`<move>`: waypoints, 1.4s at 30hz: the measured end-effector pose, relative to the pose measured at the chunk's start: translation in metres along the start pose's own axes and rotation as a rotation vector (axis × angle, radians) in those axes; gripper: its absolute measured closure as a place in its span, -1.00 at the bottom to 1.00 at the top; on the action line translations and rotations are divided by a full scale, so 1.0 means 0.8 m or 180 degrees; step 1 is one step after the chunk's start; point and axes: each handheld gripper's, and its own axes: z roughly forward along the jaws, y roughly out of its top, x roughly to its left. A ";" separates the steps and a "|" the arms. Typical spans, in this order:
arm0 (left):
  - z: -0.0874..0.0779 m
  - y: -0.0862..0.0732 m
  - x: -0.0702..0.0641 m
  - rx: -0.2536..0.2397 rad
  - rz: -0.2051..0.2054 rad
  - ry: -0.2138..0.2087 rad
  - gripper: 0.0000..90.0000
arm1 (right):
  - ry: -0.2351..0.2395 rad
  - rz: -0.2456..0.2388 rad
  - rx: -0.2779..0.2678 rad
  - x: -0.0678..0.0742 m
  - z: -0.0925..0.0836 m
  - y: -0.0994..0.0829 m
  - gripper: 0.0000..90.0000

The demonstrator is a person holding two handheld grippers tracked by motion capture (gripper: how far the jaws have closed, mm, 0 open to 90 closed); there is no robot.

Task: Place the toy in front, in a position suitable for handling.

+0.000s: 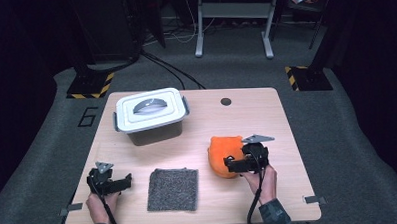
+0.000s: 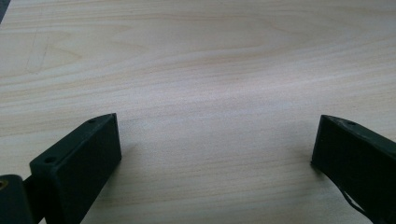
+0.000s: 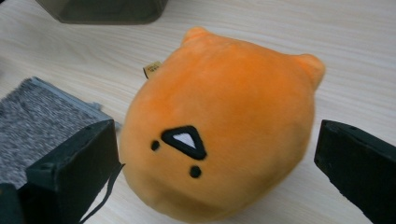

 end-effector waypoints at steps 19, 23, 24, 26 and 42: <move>-0.001 -0.001 0.001 -0.0025 -0.0004 0.0051 -0.92 | -0.0379 0.0361 0.0311 0.013 0.057 0.013 -0.74; -0.001 -0.001 0.001 -0.0025 -0.0005 0.0051 -0.92 | -0.0287 0.0346 0.0320 0.005 0.055 0.008 -0.45; -0.001 -0.001 0.001 -0.0026 -0.0006 0.0051 -0.92 | -0.0272 0.0338 0.0329 0.004 0.054 0.008 -0.37; 0.000 -0.001 0.000 -0.0049 -0.0034 0.0054 -0.92 | -0.0257 0.0321 0.0327 0.003 0.053 0.007 -0.29; -0.001 -0.001 0.000 -0.0055 -0.0056 0.0071 -0.90 | 0.0167 0.0256 0.0040 -0.021 0.036 -0.007 0.30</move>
